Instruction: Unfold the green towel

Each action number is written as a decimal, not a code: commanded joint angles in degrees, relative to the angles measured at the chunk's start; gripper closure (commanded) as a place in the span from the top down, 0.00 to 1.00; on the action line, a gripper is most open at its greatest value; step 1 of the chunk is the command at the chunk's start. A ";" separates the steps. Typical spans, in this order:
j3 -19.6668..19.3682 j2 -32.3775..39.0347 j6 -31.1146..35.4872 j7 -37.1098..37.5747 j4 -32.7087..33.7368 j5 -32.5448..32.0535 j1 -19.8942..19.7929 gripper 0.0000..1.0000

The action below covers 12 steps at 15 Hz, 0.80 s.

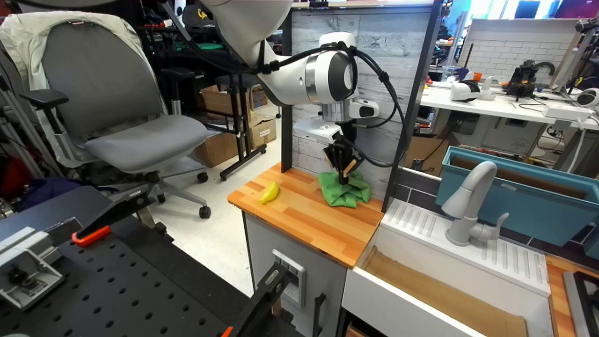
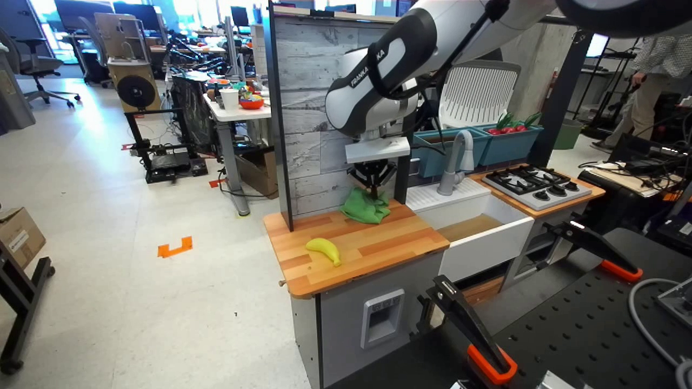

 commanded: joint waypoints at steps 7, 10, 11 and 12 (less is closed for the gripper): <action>-1.94 -14.59 17.69 0.61 -23.76 -6.39 4.89 0.00; -2.32 -19.28 22.49 0.63 -31.06 -8.26 5.56 0.00; -2.53 -20.67 23.86 0.68 -33.61 -8.91 5.77 0.00; -2.78 -22.07 25.10 0.75 -36.17 -9.71 6.01 0.00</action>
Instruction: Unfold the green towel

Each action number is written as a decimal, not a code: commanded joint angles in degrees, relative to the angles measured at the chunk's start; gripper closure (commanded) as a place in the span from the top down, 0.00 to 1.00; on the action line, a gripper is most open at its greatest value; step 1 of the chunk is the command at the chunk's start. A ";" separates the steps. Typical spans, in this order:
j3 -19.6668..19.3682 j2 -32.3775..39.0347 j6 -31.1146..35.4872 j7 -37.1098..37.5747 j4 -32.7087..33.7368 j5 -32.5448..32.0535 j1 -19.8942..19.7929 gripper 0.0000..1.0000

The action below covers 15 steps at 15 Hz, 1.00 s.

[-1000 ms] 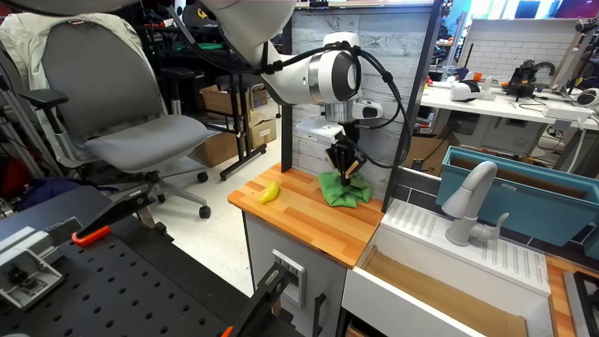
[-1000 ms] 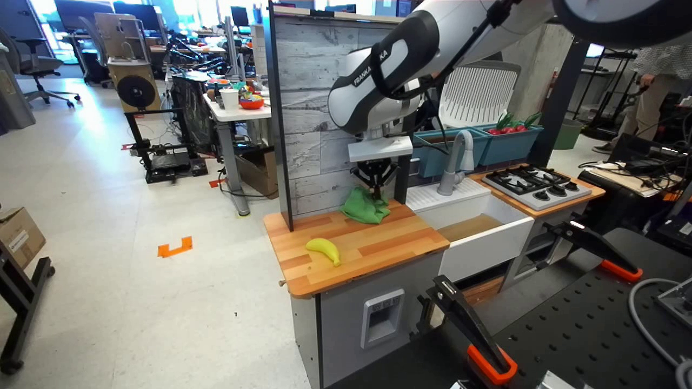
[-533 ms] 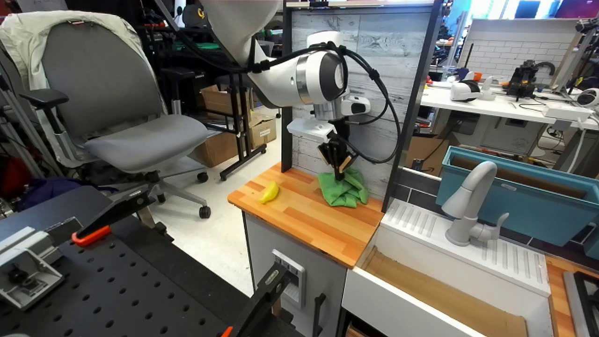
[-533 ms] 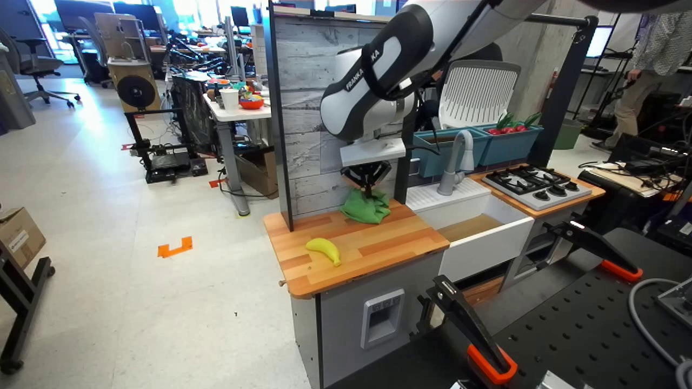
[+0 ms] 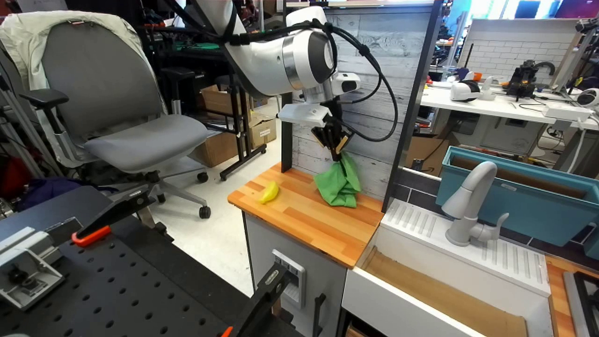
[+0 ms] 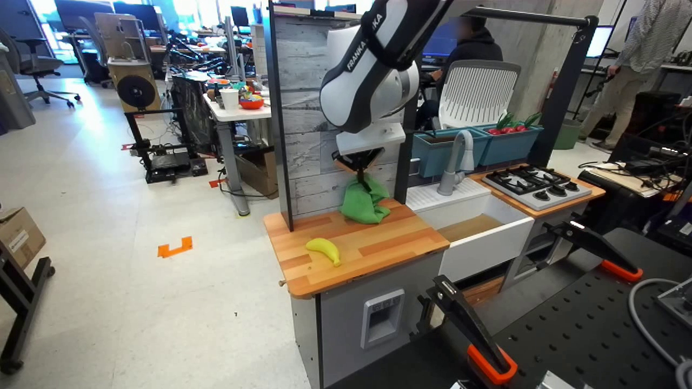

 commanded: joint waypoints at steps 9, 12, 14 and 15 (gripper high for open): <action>-14.47 -13.89 21.40 -0.70 -36.76 -2.71 14.08 0.00; -19.02 -14.45 25.37 -1.31 -42.57 -2.05 19.93 0.00; -21.30 -14.66 26.55 -2.20 -45.31 -1.51 23.42 0.00; -22.19 -14.73 26.67 -2.72 -46.33 -1.37 25.02 0.00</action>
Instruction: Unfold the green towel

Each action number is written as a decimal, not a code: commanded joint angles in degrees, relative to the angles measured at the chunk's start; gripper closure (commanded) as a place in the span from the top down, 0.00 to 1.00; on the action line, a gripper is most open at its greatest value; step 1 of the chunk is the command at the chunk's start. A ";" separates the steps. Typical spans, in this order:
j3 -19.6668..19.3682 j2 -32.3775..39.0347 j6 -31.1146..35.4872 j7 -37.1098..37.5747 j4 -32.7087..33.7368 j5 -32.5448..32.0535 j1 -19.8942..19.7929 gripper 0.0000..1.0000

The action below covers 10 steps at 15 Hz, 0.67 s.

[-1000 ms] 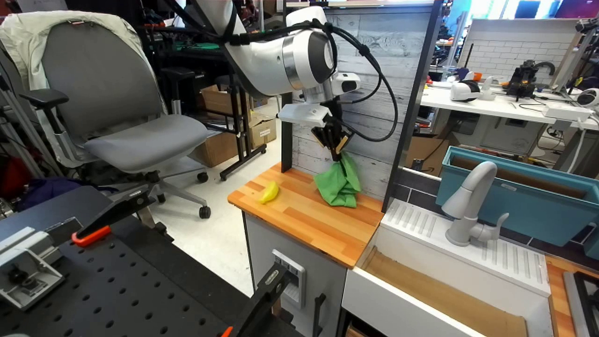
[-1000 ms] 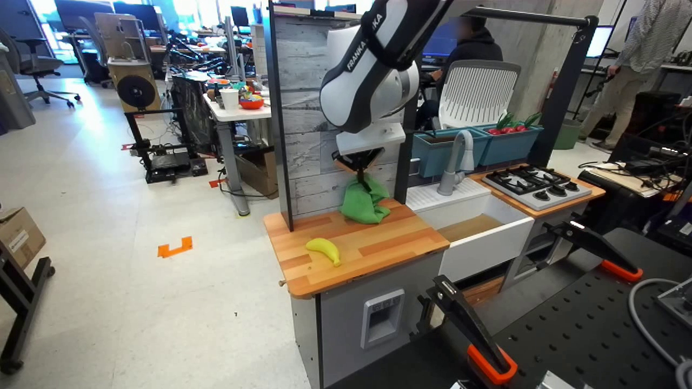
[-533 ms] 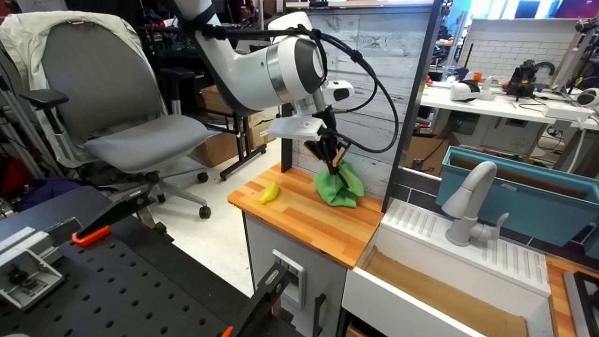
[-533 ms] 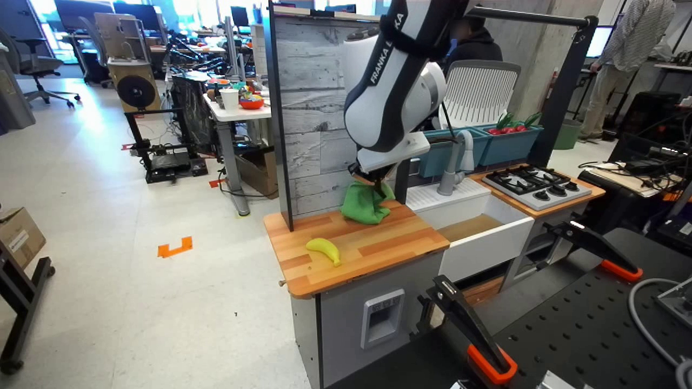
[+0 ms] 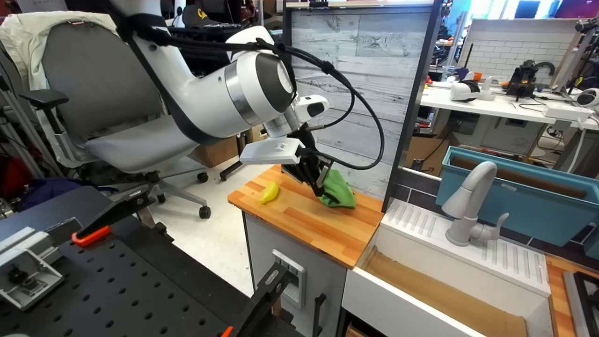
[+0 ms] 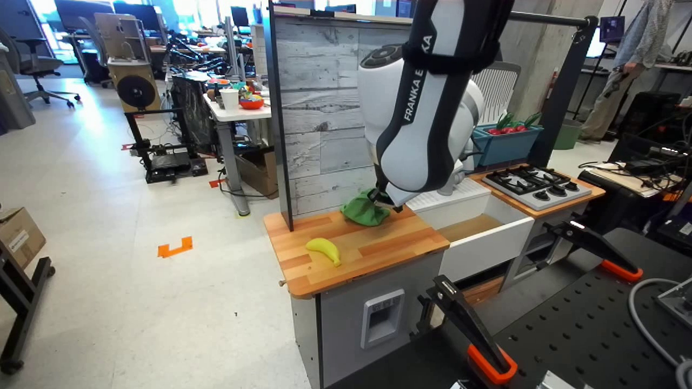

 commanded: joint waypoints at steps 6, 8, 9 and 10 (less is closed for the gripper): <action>-4.42 -3.23 -1.14 -6.82 -8.16 -0.02 10.23 0.00; -2.92 -3.68 -1.57 -10.13 -8.09 -0.39 9.18 0.00; -2.23 -3.80 -1.93 -11.72 -7.96 -0.53 8.63 0.00; -0.81 -3.93 -2.88 -14.14 -7.40 -0.79 7.27 0.00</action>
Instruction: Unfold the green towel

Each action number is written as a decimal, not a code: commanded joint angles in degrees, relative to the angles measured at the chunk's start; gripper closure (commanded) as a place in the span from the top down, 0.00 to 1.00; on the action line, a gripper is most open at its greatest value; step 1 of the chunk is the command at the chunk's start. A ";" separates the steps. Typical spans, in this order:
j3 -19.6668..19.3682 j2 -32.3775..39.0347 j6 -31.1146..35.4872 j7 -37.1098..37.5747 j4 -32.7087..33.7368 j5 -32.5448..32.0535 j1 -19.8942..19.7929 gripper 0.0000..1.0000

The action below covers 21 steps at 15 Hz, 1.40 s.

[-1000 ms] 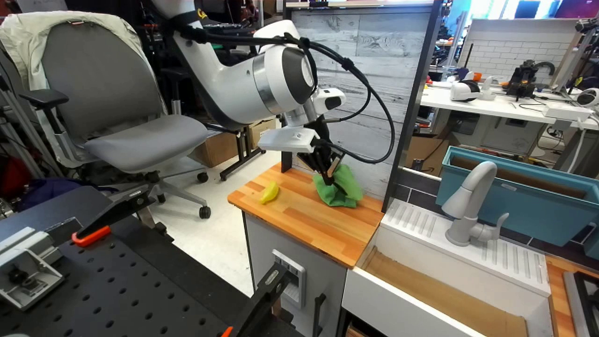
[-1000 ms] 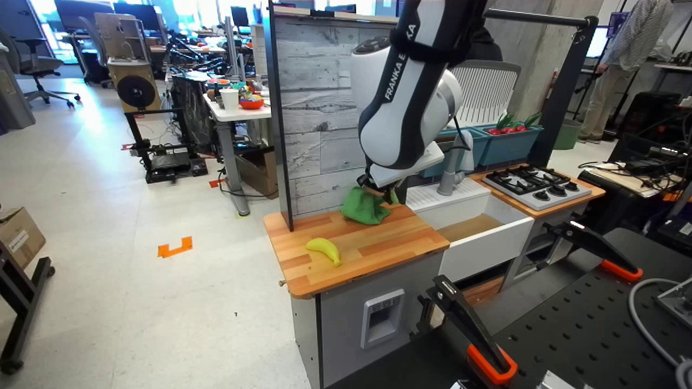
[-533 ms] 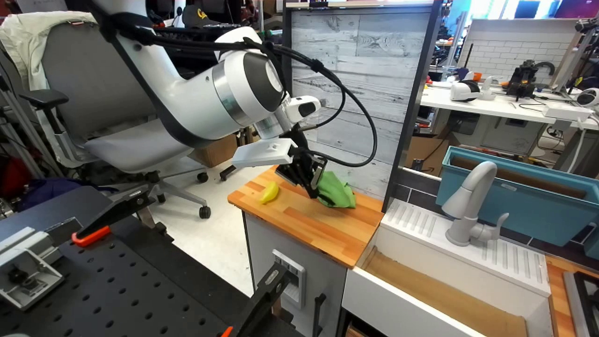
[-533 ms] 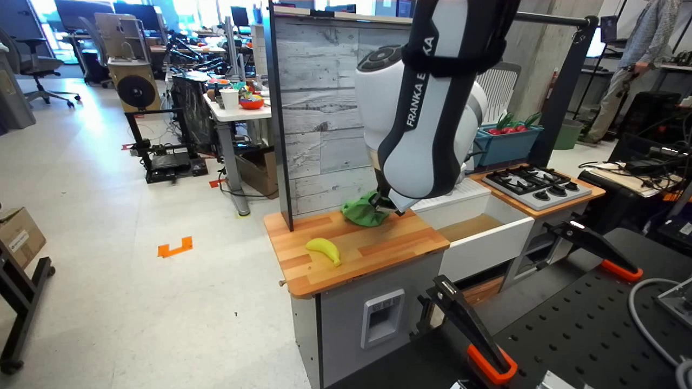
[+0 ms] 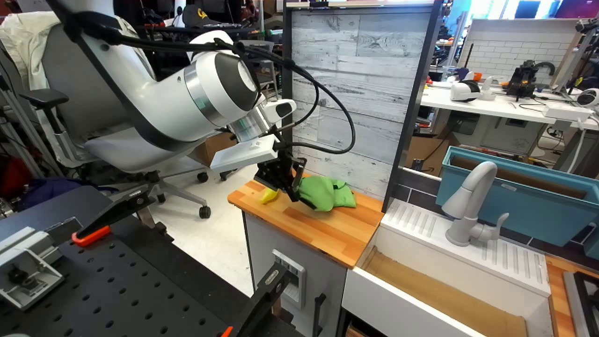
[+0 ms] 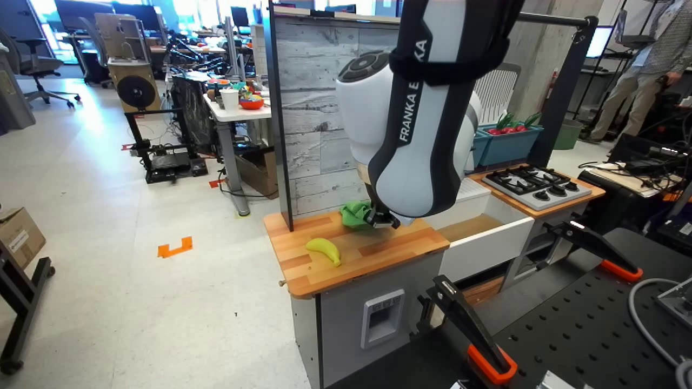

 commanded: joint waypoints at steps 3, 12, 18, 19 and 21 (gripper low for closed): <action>5.33 -3.21 -5.98 -11.52 -0.27 -1.84 -4.79 0.00; 15.81 -2.33 -21.50 -21.04 9.13 -4.20 -15.05 0.00; 20.38 -0.64 -32.37 -22.30 17.08 -4.73 -19.61 0.41; 20.77 -0.45 -33.32 -22.27 17.83 -4.82 -19.99 0.49; 21.35 -0.11 -34.45 -22.07 18.87 -5.05 -20.53 0.64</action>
